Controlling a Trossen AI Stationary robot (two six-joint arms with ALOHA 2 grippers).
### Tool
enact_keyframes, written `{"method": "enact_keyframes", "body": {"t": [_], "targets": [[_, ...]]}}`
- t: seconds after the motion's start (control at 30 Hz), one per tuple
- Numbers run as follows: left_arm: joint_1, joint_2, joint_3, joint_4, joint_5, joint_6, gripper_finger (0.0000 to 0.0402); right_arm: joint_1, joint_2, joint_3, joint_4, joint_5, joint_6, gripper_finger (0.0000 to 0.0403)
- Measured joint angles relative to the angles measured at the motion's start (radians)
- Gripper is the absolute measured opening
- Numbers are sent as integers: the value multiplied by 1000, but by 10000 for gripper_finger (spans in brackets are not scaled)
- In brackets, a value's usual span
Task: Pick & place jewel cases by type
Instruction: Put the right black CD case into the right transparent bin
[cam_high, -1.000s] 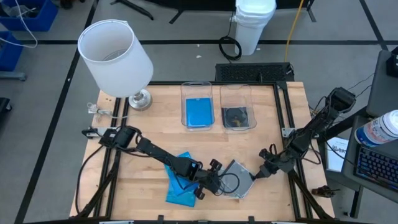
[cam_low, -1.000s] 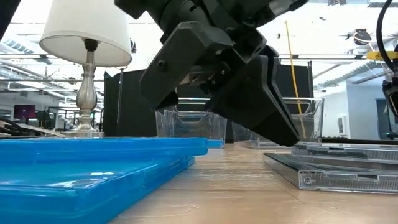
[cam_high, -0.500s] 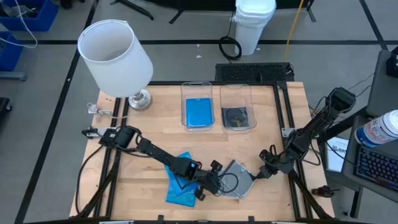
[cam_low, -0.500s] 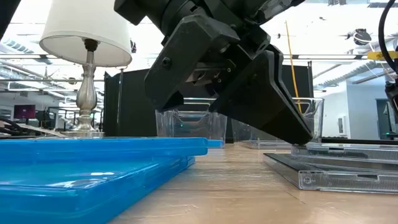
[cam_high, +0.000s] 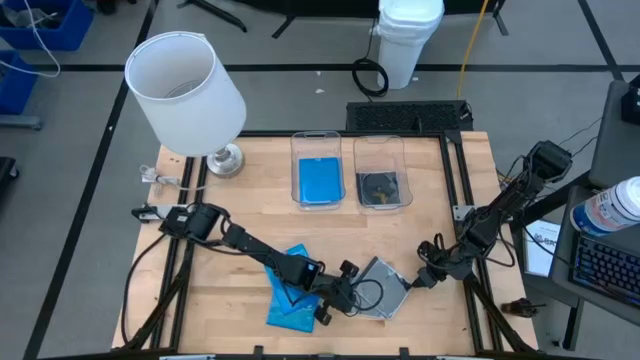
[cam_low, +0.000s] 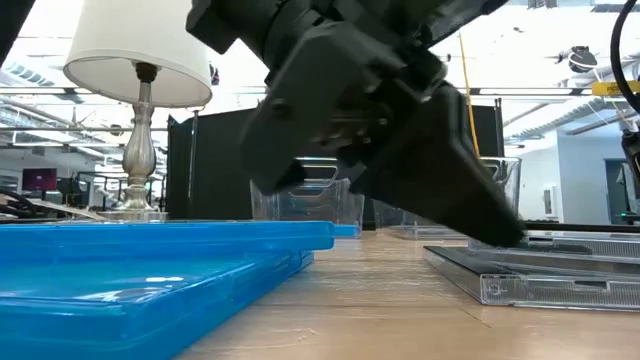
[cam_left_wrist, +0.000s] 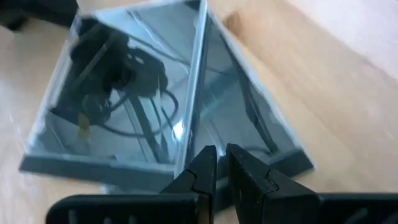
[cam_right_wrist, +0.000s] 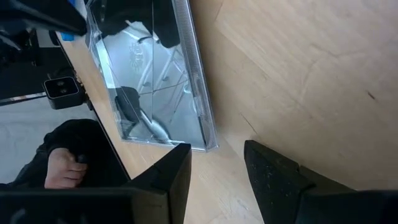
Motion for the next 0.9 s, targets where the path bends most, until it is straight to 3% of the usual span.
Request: {"method": "enact_keyframes", "body": {"t": [0.9], "targets": [[28,44,3,85,1,32,46,-6,2,0,3,21,-6,146]]}}
